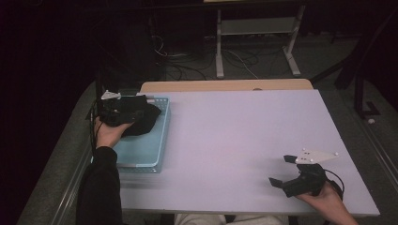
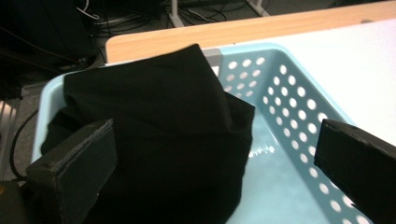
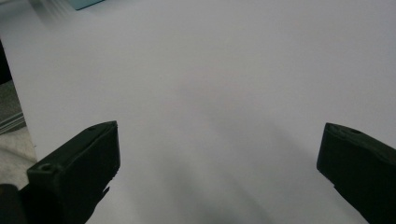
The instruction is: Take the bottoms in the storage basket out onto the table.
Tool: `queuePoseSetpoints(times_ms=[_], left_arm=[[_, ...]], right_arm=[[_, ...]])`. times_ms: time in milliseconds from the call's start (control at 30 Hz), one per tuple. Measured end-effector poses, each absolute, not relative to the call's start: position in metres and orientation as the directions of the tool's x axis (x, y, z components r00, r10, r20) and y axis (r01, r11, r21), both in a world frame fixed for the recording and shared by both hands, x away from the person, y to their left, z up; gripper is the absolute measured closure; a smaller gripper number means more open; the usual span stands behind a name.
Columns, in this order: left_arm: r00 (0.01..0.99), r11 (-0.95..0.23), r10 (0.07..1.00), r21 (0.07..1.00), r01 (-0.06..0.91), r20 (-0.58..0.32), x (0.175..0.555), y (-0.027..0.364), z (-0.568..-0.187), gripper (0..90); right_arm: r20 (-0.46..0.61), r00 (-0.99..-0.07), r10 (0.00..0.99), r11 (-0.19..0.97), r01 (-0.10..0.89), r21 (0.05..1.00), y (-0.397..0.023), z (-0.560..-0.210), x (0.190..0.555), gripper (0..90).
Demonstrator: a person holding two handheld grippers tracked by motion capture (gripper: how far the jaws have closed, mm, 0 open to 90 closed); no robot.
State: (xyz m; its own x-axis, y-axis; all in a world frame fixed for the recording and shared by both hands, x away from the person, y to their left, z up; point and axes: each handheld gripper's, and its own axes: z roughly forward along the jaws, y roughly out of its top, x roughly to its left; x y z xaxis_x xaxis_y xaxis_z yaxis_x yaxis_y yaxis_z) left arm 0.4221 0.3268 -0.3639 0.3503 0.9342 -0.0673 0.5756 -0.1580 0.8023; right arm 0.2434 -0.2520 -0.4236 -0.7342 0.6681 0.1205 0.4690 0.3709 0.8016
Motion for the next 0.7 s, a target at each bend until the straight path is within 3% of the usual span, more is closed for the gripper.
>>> queuePoseSetpoints(times_ms=[700], left_arm=[[0.233,-0.089,0.970,0.780,0.619,-0.074,0.446,0.332,-0.385,0.0]], right_arm=[[0.121,-0.733,0.670,0.373,0.473,0.798,-0.253,-0.424,0.242,0.0]])
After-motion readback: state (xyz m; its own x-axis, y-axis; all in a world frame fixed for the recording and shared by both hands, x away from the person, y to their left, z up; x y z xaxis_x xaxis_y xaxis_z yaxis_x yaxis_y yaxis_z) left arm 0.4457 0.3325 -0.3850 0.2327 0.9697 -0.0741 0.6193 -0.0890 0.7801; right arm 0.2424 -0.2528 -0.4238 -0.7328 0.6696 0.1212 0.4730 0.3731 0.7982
